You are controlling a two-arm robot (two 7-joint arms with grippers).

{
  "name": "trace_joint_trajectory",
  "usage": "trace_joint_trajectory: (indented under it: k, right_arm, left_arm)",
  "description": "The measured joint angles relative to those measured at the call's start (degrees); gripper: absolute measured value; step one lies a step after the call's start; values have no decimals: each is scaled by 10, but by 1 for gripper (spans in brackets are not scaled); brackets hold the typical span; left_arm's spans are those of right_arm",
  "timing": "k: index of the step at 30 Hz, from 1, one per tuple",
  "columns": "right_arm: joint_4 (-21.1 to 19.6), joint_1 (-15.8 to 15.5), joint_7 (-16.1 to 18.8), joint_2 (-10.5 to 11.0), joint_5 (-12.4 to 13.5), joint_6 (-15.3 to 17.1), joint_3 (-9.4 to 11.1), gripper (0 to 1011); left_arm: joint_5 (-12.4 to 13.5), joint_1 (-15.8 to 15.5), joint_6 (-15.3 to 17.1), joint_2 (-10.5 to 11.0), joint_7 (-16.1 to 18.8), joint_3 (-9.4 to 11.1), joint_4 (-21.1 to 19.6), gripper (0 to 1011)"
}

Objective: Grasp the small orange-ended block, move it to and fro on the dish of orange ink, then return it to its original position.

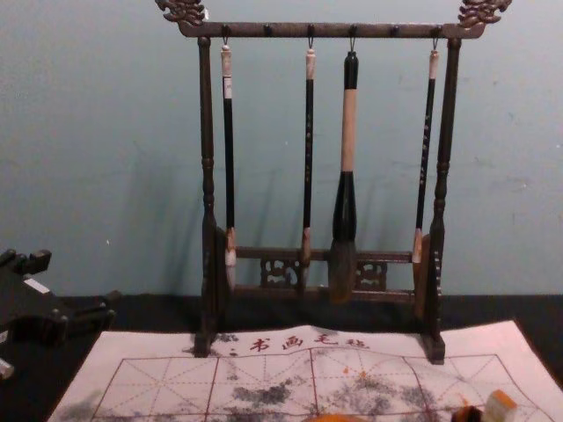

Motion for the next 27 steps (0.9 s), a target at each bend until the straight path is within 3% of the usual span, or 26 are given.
trace_joint_trajectory:
  k: [3, 8, 14, 17, 27]
  right_arm:
    - [-19, -23, 30, 11, 26, 5, 6, 1002]
    - [-31, -33, 64, 10, 44, 8, 5, 1002]
    - [-23, -17, 71, -25, 32, 13, -11, 1002]
    - [-9, 0, 61, -54, 18, 21, -20, 1002]
    - [28, 36, 53, -109, 4, 41, -28, 1002]
  left_arm:
    - [0, 0, 0, 0, 0, 0, 0, 1010]
    - [0, 0, 0, 0, 0, 0, 0, 1010]
    - [0, 0, 0, 0, 0, 0, 0, 1010]
    - [0, 0, 0, 0, 0, 0, 0, 1010]
    - [0, 0, 0, 0, 0, 0, 0, 1010]
